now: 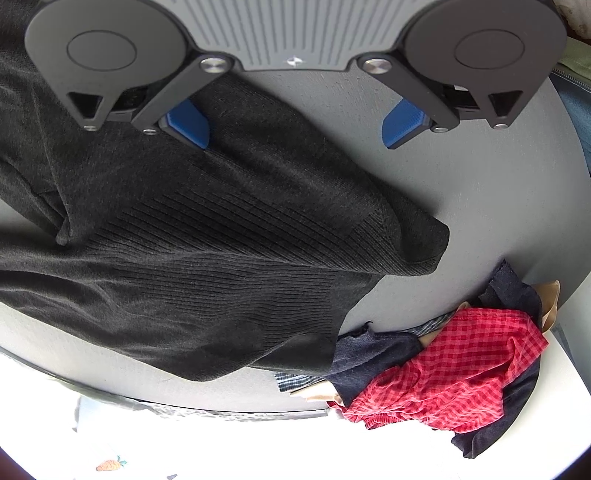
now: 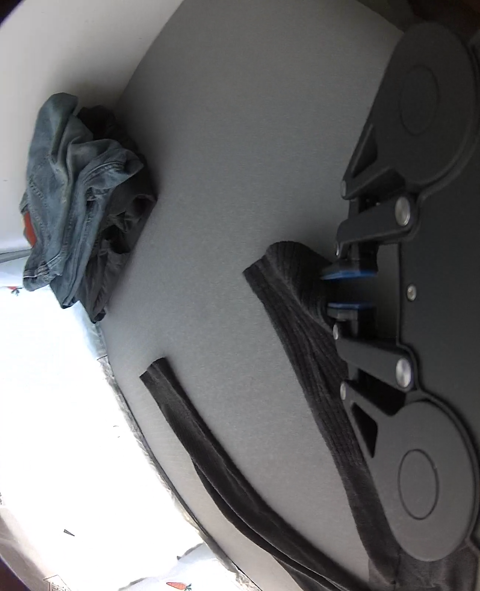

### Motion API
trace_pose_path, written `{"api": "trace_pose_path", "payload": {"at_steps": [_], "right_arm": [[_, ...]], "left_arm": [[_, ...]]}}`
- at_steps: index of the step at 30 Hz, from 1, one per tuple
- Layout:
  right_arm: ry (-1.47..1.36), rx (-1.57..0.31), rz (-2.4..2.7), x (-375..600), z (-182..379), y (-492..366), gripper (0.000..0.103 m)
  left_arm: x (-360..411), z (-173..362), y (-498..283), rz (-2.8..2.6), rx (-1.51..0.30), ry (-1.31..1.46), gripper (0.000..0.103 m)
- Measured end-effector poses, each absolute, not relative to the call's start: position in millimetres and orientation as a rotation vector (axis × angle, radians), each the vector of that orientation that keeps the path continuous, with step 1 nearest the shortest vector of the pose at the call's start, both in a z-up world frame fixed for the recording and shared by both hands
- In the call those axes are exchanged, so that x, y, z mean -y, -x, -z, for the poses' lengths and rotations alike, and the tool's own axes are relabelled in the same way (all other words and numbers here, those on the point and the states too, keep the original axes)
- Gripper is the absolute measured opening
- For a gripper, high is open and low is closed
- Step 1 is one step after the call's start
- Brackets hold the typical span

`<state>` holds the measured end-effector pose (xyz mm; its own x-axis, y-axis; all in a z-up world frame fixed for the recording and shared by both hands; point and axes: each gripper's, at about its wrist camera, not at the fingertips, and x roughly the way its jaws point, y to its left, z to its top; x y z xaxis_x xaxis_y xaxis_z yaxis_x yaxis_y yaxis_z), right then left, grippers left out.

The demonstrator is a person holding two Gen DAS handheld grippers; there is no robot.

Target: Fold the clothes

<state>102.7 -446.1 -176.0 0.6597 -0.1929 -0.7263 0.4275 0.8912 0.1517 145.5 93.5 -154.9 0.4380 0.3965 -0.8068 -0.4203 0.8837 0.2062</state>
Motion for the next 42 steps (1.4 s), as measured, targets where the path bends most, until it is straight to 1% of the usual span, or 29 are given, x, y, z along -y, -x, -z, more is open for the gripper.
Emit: {"api": "trace_pose_path", "payload": {"at_steps": [4,6,11,17,19,27,29,30,31,33,37,39,40,41,42], "right_arm": [[-0.203,-0.704,0.305,434,163,-119,0.024],[-0.170,-0.700,0.282,429,162,-124,0.028],[-0.103,-0.696,0.310,426,162,-131,0.030],[-0.130,-0.620,0.397,442,148,-142,0.032],[-0.173,-0.627,0.405,448,148,-142,0.036],[-0.298,-0.696,0.382,450,161,-140,0.036],[-0.277,-0.711,0.350,440,164,-150,0.038],[-0.266,-0.719,0.333,435,165,-155,0.042],[-0.257,-0.726,0.319,431,166,-161,0.043],[-0.254,-0.740,0.309,424,171,-177,0.044],[-0.257,-0.826,0.345,415,189,-209,0.044],[-0.206,-0.859,0.368,409,195,-215,0.043],[-0.170,-0.867,0.374,406,198,-216,0.041],[-0.142,-0.865,0.371,403,198,-215,0.040],[-0.123,-0.863,0.368,402,198,-213,0.026]], "left_arm": [[-92,155,-147,-0.509,-0.998,0.020,0.101],[-93,155,-147,-0.511,-0.999,0.022,0.102],[-94,155,-147,-0.513,-0.996,0.028,0.102],[-95,155,-146,-0.513,-0.996,0.033,0.103],[-96,155,-145,-0.513,-0.995,0.040,0.103],[-100,156,-142,-0.523,-0.987,0.061,0.103],[-99,156,-143,-0.523,-0.987,0.055,0.103],[-99,156,-143,-0.521,-0.988,0.051,0.103],[-99,156,-143,-0.519,-0.989,0.047,0.103],[-98,155,-143,-0.514,-0.991,0.041,0.103],[-98,155,-143,-0.515,-0.994,0.040,0.103],[-97,155,-143,-0.516,-0.996,0.039,0.103],[-97,155,-143,-0.516,-0.996,0.039,0.103],[-97,155,-143,-0.517,-0.995,0.039,0.103],[-97,155,-144,-0.516,-0.995,0.041,0.103]]}}
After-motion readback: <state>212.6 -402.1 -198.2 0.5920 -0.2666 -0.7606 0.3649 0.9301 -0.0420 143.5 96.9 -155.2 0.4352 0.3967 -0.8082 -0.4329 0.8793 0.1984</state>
